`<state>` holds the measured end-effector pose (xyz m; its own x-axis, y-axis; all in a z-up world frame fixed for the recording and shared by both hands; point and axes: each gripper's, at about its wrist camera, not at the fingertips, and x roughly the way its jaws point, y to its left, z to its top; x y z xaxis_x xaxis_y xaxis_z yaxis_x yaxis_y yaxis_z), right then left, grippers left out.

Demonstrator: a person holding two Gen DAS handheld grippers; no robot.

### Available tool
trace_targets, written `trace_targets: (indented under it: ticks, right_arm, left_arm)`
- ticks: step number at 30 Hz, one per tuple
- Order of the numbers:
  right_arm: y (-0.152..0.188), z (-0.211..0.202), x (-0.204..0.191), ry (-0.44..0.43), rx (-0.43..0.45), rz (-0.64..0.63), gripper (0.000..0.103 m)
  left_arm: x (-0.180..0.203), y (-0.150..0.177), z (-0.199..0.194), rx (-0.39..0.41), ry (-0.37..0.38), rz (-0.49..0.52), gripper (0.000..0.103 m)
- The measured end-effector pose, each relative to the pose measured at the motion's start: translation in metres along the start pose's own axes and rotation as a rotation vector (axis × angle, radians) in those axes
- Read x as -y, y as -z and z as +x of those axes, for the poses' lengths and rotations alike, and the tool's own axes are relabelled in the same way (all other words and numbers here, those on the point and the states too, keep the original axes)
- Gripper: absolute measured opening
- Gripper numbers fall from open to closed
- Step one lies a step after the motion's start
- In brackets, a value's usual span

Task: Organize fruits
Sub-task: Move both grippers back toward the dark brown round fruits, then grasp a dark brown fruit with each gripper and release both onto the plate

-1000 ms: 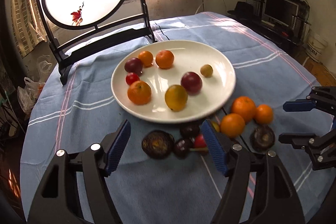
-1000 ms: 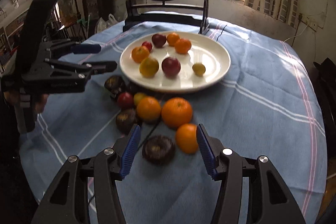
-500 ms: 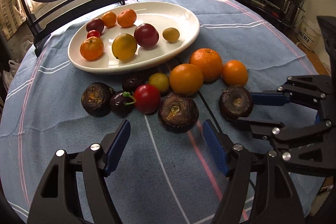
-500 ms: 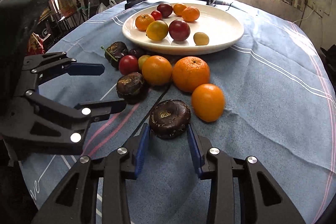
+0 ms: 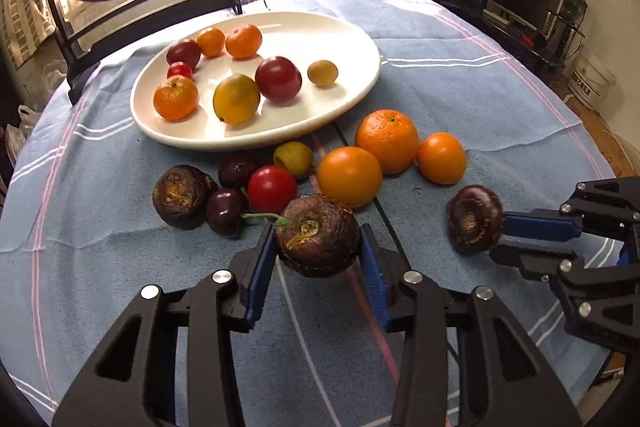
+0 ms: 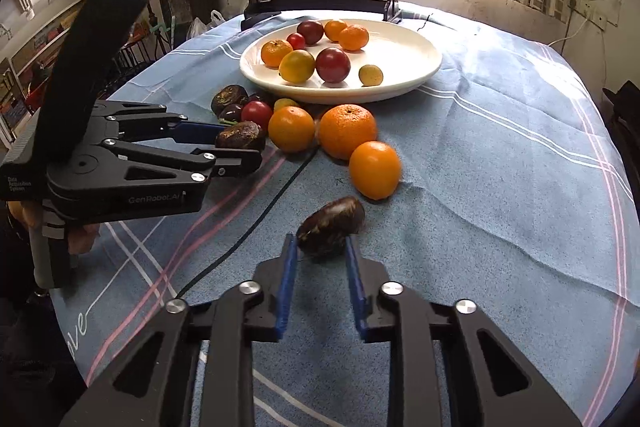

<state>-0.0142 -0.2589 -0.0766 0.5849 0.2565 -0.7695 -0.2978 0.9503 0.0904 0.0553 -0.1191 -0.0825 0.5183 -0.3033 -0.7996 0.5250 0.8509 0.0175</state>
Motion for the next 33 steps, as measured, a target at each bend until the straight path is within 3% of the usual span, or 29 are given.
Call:
trace_targets:
  ticks: [5, 10, 11, 13, 25, 28, 33]
  right_arm:
    - [-0.009, 0.004, -0.003, 0.001, 0.005, -0.011, 0.014]
    - [-0.005, 0.007, -0.005, -0.017, -0.043, -0.042, 0.018]
    - [-0.003, 0.008, -0.006, 0.012, -0.048, -0.049, 0.036]
    - [-0.001, 0.009, -0.007, 0.063, -0.026, -0.054, 0.056]
    - [-0.025, 0.045, -0.020, 0.006, -0.048, -0.058, 0.056]
    - [-0.029, 0.052, -0.024, -0.007, -0.054, -0.059, 0.043]
    - [-0.027, 0.040, -0.029, 0.012, -0.050, -0.101, 0.043]
  left_arm:
    - [-0.014, -0.014, -0.031, 0.103, -0.034, 0.010, 0.041]
    - [-0.031, -0.013, -0.045, 0.125, -0.037, -0.008, 0.041]
    - [-0.033, -0.010, -0.045, 0.121, -0.033, -0.010, 0.041]
    - [-0.033, -0.003, -0.043, 0.106, -0.021, -0.005, 0.041]
    - [-0.032, 0.005, -0.034, 0.078, -0.001, -0.006, 0.041]
    - [-0.033, 0.007, -0.035, 0.079, 0.004, -0.003, 0.041]
    - [-0.036, 0.006, -0.040, 0.091, 0.010, 0.005, 0.041]
